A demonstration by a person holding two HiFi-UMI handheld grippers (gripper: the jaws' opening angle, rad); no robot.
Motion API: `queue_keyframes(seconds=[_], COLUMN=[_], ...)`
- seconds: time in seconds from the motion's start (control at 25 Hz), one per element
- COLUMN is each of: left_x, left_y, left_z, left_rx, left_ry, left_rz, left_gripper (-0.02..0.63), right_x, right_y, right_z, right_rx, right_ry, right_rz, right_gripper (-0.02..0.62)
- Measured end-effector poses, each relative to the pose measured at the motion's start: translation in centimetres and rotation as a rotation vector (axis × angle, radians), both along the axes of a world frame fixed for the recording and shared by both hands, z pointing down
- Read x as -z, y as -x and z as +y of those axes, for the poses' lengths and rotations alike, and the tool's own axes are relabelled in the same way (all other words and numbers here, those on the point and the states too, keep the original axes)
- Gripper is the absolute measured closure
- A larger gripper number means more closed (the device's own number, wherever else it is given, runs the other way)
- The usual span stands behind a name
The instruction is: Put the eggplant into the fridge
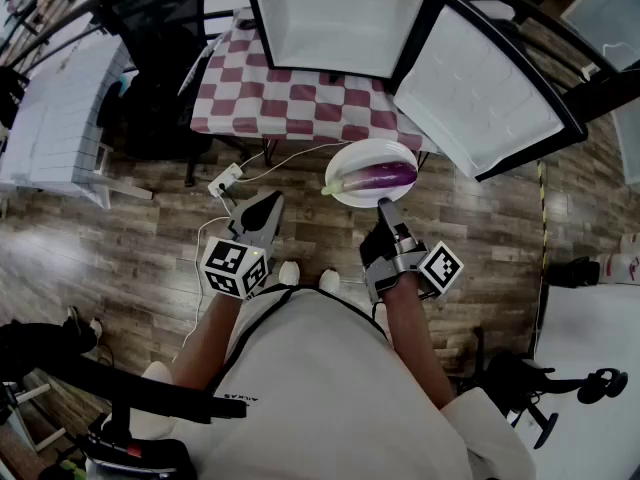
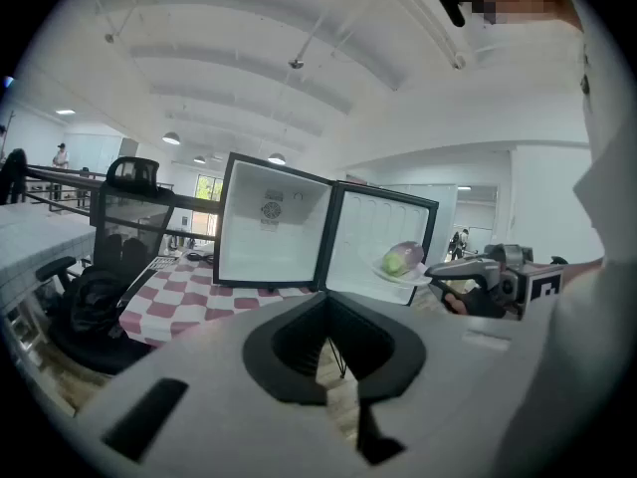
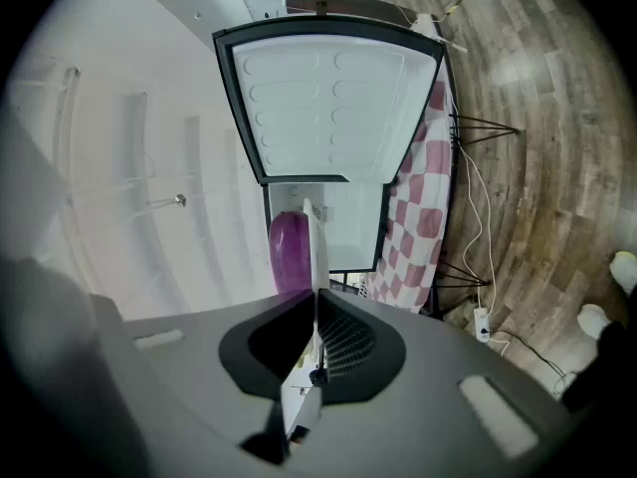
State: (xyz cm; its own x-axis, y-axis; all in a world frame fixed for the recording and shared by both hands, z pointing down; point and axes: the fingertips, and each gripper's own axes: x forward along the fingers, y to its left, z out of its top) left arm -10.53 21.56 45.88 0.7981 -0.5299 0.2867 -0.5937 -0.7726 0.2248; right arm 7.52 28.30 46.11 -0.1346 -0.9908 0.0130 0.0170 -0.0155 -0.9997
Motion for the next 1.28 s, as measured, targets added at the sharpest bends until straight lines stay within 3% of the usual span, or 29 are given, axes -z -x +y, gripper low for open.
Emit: queue_keyframes(seconds=[1.28], left_x=[0.4], left_y=[5.3], left_z=[-0.3], left_rx=[-0.024], left_ry=[0.009], left_rz=[0.037], left_gripper=[0.600], right_x=[1.5], right_y=[5.6], right_z=[0.3], right_rx=[-0.020], right_ry=[-0.037], right_rz=[-0.001], right_gripper=[0.572])
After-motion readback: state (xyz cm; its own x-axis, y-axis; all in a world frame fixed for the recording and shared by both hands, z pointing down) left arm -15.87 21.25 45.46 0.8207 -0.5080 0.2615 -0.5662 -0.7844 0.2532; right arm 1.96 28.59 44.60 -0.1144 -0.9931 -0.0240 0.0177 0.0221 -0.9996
